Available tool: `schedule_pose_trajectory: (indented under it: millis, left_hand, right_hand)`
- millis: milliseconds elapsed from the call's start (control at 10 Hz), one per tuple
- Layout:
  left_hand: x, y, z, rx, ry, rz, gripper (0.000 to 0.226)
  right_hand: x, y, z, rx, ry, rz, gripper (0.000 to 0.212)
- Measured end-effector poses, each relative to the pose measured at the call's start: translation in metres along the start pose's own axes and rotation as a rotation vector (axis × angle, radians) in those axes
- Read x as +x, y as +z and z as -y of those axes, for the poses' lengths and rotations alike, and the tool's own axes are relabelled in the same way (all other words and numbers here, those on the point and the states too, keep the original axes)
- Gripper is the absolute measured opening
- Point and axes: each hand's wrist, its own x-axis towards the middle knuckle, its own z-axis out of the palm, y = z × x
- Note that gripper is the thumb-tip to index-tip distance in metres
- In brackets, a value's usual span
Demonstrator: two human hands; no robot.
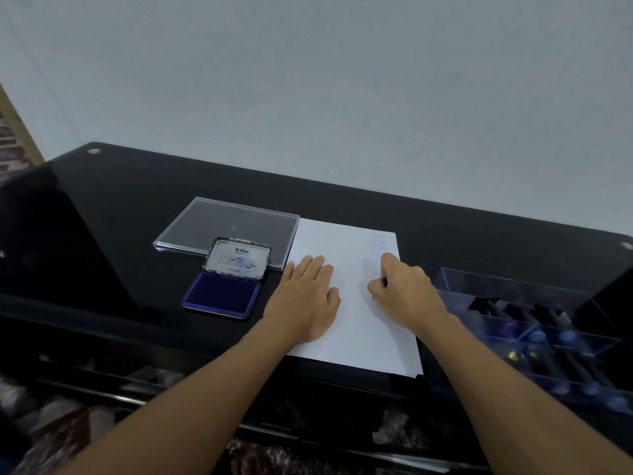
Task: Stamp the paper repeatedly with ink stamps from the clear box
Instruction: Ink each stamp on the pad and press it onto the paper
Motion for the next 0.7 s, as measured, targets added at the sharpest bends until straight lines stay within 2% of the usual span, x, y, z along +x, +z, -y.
schedule_pose_trajectory:
  millis: [200, 700]
  left_hand:
    - [-0.001, -0.001, -0.001, 0.005, -0.004, 0.005, 0.052]
    - [-0.002, -0.001, -0.001, -0.001, -0.002, 0.001, 0.05]
  right_hand:
    - [0.008, -0.001, 0.001, -0.023, 0.015, 0.013, 0.023]
    - [-0.01, 0.001, 0.003, -0.015, -0.02, -0.049, 0.02]
